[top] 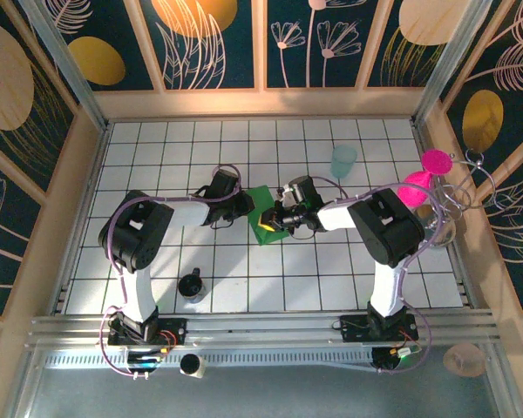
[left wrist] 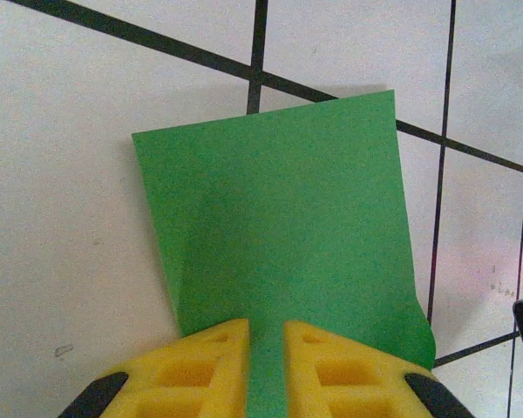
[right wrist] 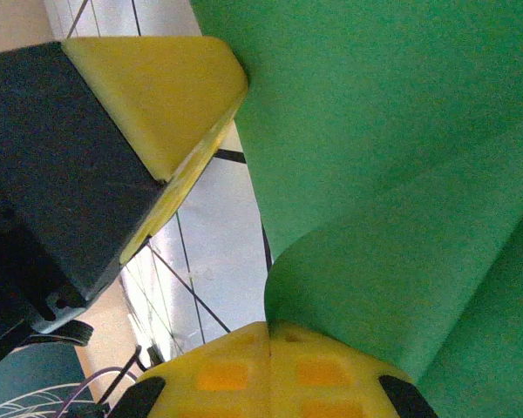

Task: Fold a paper plane with a square sheet of paper (pick it up from the middle)
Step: Fold the triangle a second time at the center of the table.

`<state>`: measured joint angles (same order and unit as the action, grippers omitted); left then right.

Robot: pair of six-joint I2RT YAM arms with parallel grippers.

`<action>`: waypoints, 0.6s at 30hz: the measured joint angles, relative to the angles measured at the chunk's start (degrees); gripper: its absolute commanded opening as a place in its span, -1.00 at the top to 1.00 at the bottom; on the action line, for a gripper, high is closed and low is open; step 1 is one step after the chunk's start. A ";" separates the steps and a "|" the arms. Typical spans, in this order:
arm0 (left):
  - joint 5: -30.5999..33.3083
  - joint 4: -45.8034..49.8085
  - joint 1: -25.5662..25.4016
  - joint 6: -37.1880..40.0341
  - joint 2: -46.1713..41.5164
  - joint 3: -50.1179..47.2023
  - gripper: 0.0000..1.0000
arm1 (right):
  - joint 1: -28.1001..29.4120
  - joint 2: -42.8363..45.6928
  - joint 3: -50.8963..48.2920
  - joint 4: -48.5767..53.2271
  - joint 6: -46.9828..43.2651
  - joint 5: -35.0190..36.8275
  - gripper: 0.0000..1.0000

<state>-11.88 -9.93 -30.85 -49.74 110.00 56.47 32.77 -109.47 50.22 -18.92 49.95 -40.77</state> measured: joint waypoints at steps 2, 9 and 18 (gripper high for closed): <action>-0.02 0.02 0.00 0.00 0.00 0.00 0.62 | 0.02 -0.31 0.07 -0.50 0.17 0.17 0.91; 0.00 0.04 0.00 0.00 0.00 0.00 0.62 | 0.24 -1.11 0.33 -1.31 0.68 0.42 0.92; -0.02 0.07 0.00 0.00 0.00 0.00 0.63 | 0.28 -1.44 0.33 -2.05 1.75 0.81 0.92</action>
<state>-11.90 -9.87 -30.85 -49.74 110.00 56.47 33.06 -110.91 50.54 -20.97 51.70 -39.97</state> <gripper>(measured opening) 0.189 0.054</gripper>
